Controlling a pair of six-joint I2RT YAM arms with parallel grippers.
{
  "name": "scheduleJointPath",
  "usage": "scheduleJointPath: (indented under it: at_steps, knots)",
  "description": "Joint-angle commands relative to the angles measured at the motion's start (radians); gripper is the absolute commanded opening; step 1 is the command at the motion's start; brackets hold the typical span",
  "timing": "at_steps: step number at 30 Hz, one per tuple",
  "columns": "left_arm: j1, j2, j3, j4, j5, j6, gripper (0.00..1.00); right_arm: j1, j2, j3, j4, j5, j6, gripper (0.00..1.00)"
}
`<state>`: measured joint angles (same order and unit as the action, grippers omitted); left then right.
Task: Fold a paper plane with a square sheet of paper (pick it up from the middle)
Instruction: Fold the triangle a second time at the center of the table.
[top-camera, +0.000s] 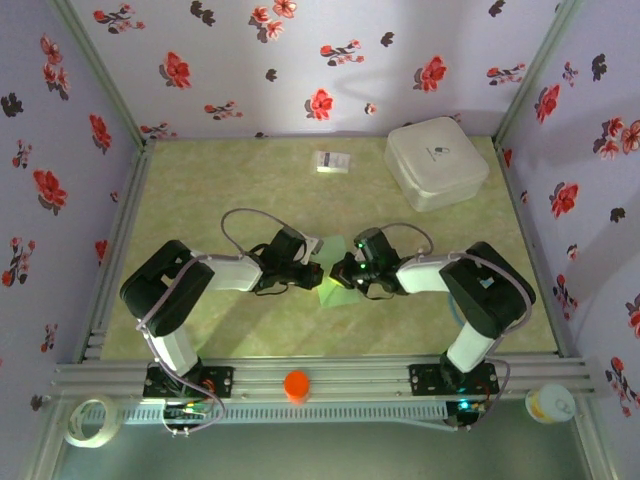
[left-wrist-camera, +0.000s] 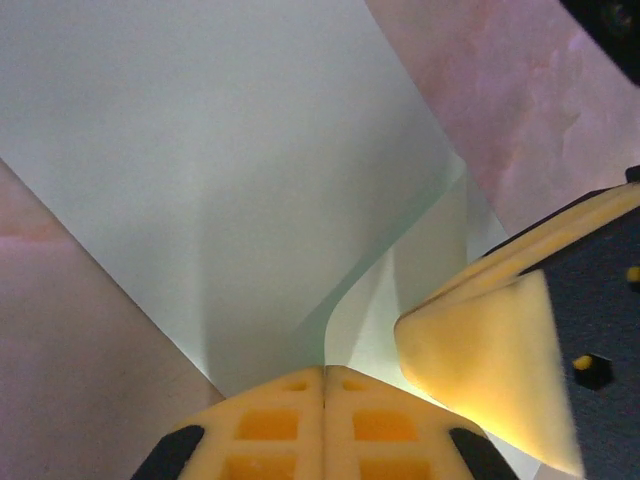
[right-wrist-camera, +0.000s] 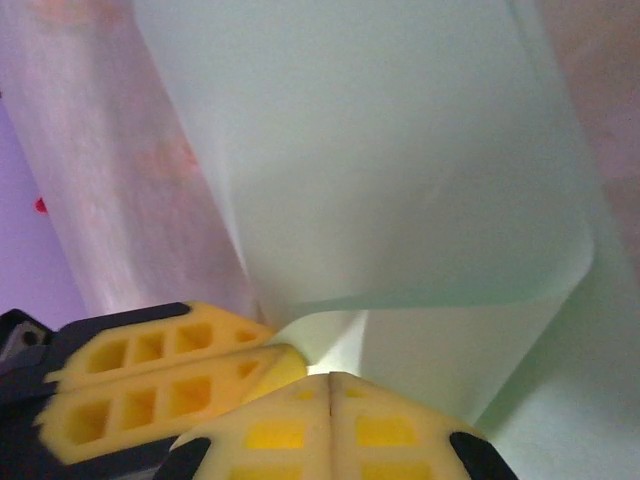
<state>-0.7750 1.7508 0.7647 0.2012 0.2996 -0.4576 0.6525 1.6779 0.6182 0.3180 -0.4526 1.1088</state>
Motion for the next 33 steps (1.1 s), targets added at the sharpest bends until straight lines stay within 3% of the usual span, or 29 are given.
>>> scheduleJointPath:
  at_steps: [1,14,27,33]
  knots:
    - [-0.007,0.039,0.007,-0.058,-0.007,0.031,0.04,-0.007,0.013,-0.028,0.013,0.022,0.013,0.0]
    - [-0.005,0.044,0.012,-0.079,-0.008,0.038,0.04,-0.047,-0.064,0.012,-0.045,0.017,-0.02,0.01]
    - [-0.003,0.051,0.01,-0.08,-0.008,0.041,0.04,-0.101,0.015,-0.056,-0.024,0.061,0.036,0.0]
    - [-0.002,0.046,0.007,-0.086,-0.01,0.043,0.04,-0.108,-0.066,0.019,-0.096,0.033,-0.01,0.02]
